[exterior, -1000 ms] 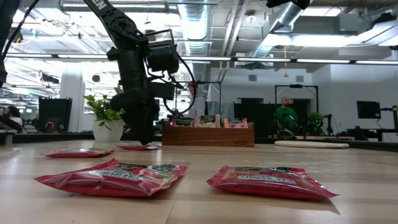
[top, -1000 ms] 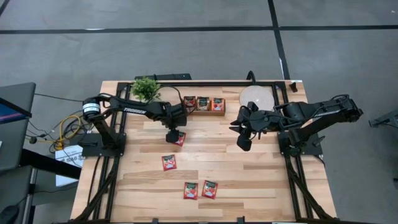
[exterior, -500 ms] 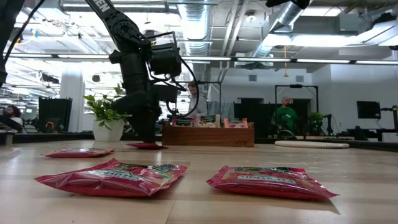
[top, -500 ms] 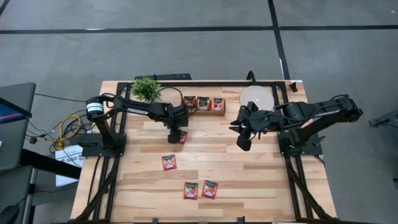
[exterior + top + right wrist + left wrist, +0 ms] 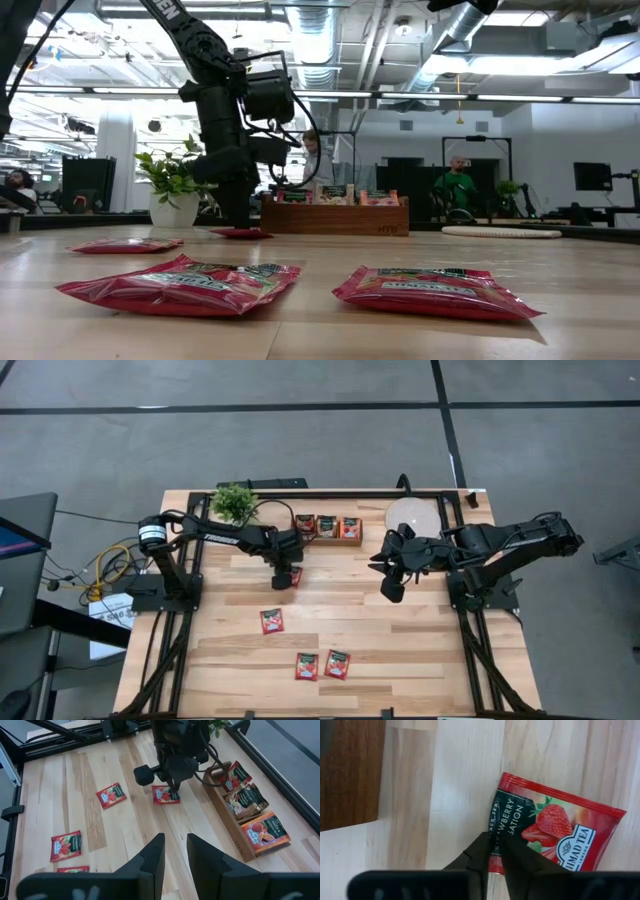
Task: Pick & Place Tea
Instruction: Put the red tea bag into the left section of the wooden organizer
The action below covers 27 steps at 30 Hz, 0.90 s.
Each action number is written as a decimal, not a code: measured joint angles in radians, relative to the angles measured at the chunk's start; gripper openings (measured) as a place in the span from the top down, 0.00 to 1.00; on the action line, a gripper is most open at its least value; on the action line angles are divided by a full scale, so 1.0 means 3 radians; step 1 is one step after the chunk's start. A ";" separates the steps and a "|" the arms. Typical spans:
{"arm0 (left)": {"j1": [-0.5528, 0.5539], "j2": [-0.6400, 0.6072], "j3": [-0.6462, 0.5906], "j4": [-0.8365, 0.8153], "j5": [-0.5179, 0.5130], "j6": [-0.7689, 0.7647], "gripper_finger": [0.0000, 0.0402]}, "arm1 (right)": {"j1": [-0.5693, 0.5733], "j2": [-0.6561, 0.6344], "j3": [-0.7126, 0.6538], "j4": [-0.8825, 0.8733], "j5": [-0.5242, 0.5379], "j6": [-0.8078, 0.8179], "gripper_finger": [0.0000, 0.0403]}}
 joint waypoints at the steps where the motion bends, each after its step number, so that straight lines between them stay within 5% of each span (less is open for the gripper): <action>1: 0.0000 0.0003 0.0026 -0.0029 0.0001 -0.0002 0.94 | 0.0000 0.0000 0.0000 0.0000 -0.0001 0.0000 0.81; 19: -0.0004 0.0004 0.0728 -0.0724 -0.0329 -0.0069 1.00 | 0.0001 0.0000 0.0000 -0.0001 -0.0001 -0.0002 0.81; 27: -0.0008 -0.0531 0.0773 -0.0658 -0.0533 -0.0362 1.00 | 0.0001 0.0000 0.0000 -0.0025 -0.0003 -0.0028 0.81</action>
